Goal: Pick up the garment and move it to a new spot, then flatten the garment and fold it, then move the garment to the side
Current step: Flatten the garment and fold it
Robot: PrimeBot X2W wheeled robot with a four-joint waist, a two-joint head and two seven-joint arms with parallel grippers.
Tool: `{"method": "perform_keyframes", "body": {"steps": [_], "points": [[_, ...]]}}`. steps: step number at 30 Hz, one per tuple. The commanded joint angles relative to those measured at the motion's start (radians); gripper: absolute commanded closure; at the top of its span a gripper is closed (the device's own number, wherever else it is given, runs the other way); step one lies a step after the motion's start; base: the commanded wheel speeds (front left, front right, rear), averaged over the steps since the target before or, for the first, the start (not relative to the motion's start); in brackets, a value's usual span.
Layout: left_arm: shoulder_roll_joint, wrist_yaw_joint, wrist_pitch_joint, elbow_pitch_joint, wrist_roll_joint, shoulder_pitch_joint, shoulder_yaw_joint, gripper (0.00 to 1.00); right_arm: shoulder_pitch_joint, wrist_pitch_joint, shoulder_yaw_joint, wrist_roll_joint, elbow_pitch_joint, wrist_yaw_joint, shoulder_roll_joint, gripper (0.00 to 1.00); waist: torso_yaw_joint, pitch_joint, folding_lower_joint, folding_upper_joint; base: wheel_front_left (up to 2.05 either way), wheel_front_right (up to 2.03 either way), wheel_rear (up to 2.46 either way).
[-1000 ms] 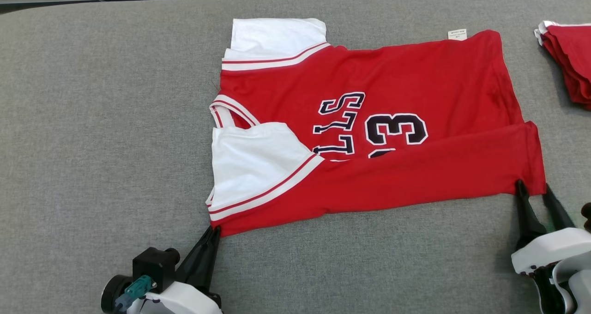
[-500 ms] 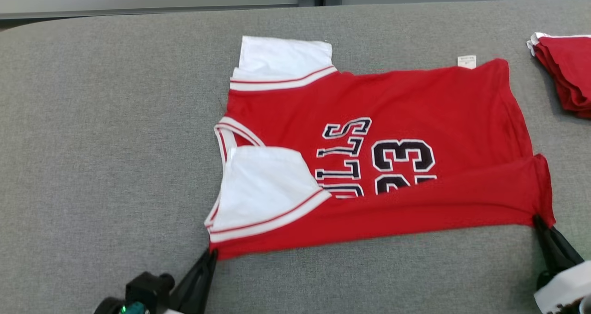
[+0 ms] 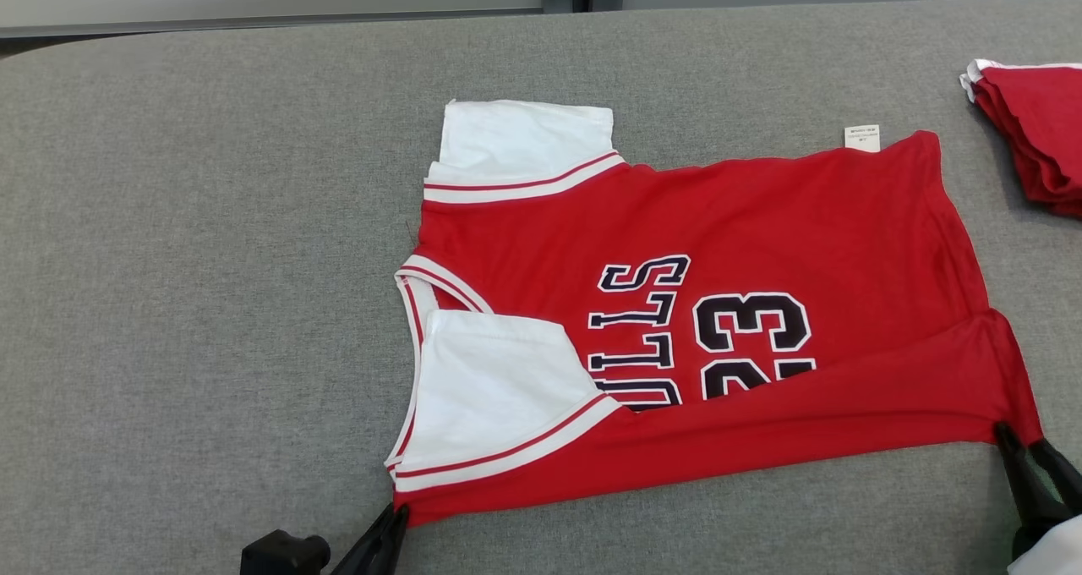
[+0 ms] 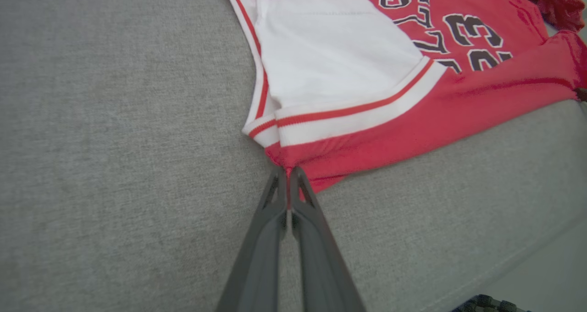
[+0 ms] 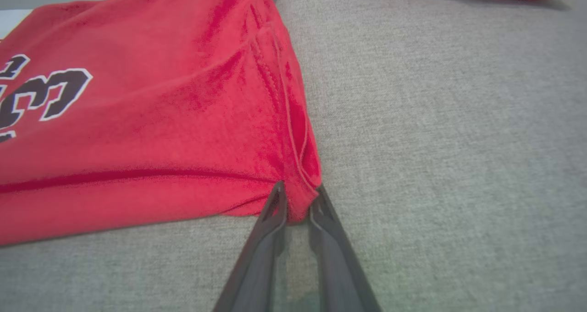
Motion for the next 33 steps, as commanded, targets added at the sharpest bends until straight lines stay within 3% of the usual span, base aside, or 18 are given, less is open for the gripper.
{"method": "perform_keyframes", "body": {"steps": [1, 2, 3, 4, 11, 16, 19, 24, 25, 29, 33], "points": [[0.001, 0.007, 0.003, 0.008, -0.003, -0.020, 0.004, 0.71, 0.014, 0.005, -0.015, -0.010, 0.013, -0.003, 0.004, 0.00, 0.000, -0.001, 0.0000, 0.0000, 0.00, 0.00, 0.00], [-0.001, 0.007, 0.008, 0.014, -0.006, -0.019, 0.001, 0.52, 0.016, 0.004, -0.022, -0.009, 0.011, -0.003, 0.011, 0.00, 0.000, -0.001, 0.0000, 0.0000, 0.00, 0.00, 0.00], [-0.004, 0.009, 0.015, 0.018, -0.009, -0.020, -0.002, 0.11, 0.021, 0.004, -0.026, -0.012, 0.005, -0.003, 0.016, 0.00, 0.000, -0.002, 0.0000, 0.0000, 0.00, 0.00, 0.00], [-0.003, 0.012, 0.021, 0.019, -0.007, -0.019, -0.002, 0.00, 0.027, 0.006, -0.030, -0.015, -0.002, -0.003, 0.017, 0.00, -0.001, -0.002, 0.0000, 0.0000, 0.00, 0.00, 0.00], [0.017, 0.039, 0.064, -0.006, -0.013, 0.017, 0.010, 0.00, 0.109, 0.019, -0.072, -0.040, -0.093, -0.003, -0.024, 0.00, -0.002, -0.012, 0.0000, 0.0000, 0.00, 0.00, 0.00], [0.079, 0.074, 0.061, -0.080, -0.022, -0.035, 0.126, 0.00, 0.122, -0.013, -0.146, -0.113, -0.230, -0.003, -0.004, 0.00, -0.017, -0.005, 0.0000, 0.0000, 0.00, 0.00, 0.00], [0.109, 0.048, 0.096, -0.094, -0.029, -0.180, 0.146, 0.00, 0.102, -0.011, -0.156, -0.138, -0.285, -0.003, 0.013, 0.00, -0.009, 0.016, 0.0000, 0.0000, 0.00, 0.00, 0.00], [0.111, -0.025, 0.213, 0.048, -0.100, -0.569, 0.135, 0.00, 0.027, 0.014, -0.129, -0.175, -0.351, -0.003, 0.021, 0.00, -0.026, 0.076, 0.0000, 0.0000, 0.00, 0.00, 0.00], [0.111, -0.025, 0.213, 0.048, -0.100, -0.569, 0.135, 0.00, 0.027, 0.014, -0.129, -0.175, -0.351, -0.003, 0.021, 0.00, -0.026, 0.076, 0.0000, 0.0000, 0.00, 0.00, 0.00], [0.081, -0.068, 0.343, 0.225, -0.150, -0.869, 0.099, 0.00, -0.043, 0.021, -0.099, -0.195, -0.377, -0.003, 0.023, 0.00, -0.064, 0.140, 0.0000, 0.0000, 0.00, 0.00, 0.00], [0.079, -0.088, 0.464, 0.402, -0.124, -1.120, 0.047, 0.00, -0.108, 0.013, -0.064, -0.199, -0.381, -0.003, 0.031, 0.00, -0.121, 0.209, 0.0000, 0.0000, 0.00, 0.00, 0.00]]}}
